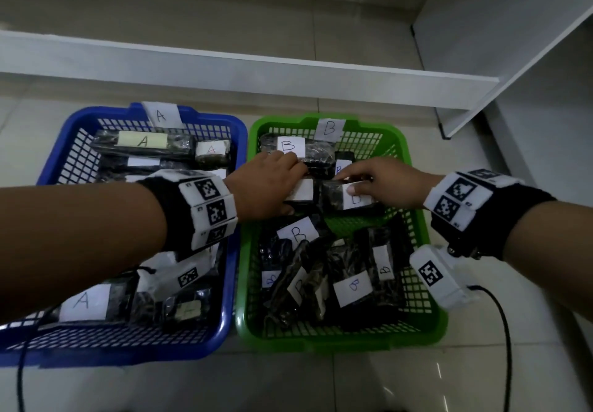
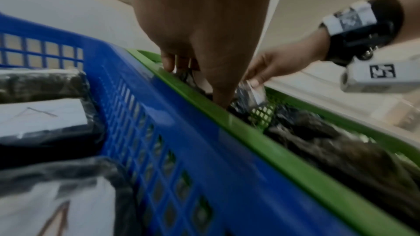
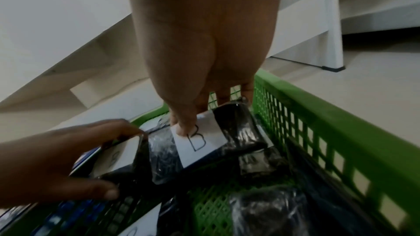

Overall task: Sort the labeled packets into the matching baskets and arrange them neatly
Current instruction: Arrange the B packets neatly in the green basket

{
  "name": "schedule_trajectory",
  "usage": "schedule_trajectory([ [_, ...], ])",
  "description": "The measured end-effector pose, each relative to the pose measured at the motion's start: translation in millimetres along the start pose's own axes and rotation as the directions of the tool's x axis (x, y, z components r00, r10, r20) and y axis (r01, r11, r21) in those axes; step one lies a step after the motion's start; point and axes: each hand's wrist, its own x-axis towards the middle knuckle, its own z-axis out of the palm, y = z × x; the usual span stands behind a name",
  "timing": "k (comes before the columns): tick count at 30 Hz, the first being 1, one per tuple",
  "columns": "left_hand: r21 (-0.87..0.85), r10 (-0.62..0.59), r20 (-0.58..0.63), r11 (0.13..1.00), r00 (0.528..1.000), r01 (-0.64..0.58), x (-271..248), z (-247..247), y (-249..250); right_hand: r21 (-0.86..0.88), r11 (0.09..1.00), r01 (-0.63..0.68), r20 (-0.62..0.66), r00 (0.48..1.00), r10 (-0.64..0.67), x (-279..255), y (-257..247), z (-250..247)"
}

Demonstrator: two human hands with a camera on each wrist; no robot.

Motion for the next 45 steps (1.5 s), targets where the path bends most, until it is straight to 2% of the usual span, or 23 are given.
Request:
schedule_trajectory([
  [4,0.056,0.009,0.0,0.998,1.0,-0.009,-1,7,8,-0.153,0.988,0.0,0.044,0.999,0.007,1,5,18],
  [10,-0.072,-0.048,0.02,0.996,0.999,0.049,3,-2,3,-0.203,0.977,-0.057,0.163,0.982,0.091,1,14,29],
  [12,-0.103,-0.06,0.073,0.992,0.995,0.067,5,-4,0,-0.345,0.936,-0.064,0.175,0.976,0.131,1,11,28],
  [14,-0.125,-0.052,0.106,0.99,0.993,0.066,7,-5,-3,-0.506,0.86,-0.07,0.106,0.984,0.142,-1,6,32],
  [16,-0.159,-0.046,0.128,0.985,0.991,0.066,9,-5,-6,-0.575,0.817,-0.052,-0.015,0.998,0.053,-5,-3,38],
  [18,-0.243,-0.054,0.131,0.966,0.99,0.085,11,-6,-10,-0.546,0.837,0.026,-0.091,0.992,-0.09,-8,-14,44],
  [20,-0.367,-0.074,0.1,0.924,0.992,0.106,12,-11,-14,-0.503,0.841,0.198,-0.035,0.968,-0.248,-9,-24,50],
  [22,-0.463,-0.094,0.035,0.881,0.995,0.099,12,-18,-20,-0.556,0.754,0.349,0.057,0.921,-0.385,-6,-29,57],
  [24,-0.553,-0.143,-0.045,0.828,0.989,0.095,9,-24,-27,-0.584,0.697,0.415,0.11,0.892,-0.439,0,-30,63],
  [26,-0.623,-0.205,-0.075,0.774,0.976,0.115,5,-28,-36,-0.601,0.657,0.454,0.174,0.878,-0.447,5,-29,69],
  [28,-0.657,-0.234,-0.049,0.74,0.971,0.145,0,-28,-42,-0.621,0.655,0.431,0.186,0.892,-0.412,9,-26,72],
  [31,-0.625,-0.217,-0.022,0.765,0.976,0.156,-7,-25,-47,-0.603,0.687,0.406,0.141,0.902,-0.409,12,-23,73],
  [35,-0.599,-0.214,-0.038,0.787,0.976,0.15,-8,-20,-47,-0.571,0.732,0.373,-0.039,0.878,-0.477,10,-17,78],
  [40,-0.606,-0.214,-0.034,0.781,0.976,0.151,-5,-20,-48,-0.623,0.693,0.363,-0.094,0.845,-0.527,11,-11,90],
  [45,-0.592,-0.201,-0.018,0.791,0.979,0.151,-5,-22,-45,-0.514,0.775,0.369,-0.175,0.839,-0.515,11,-6,94],
])
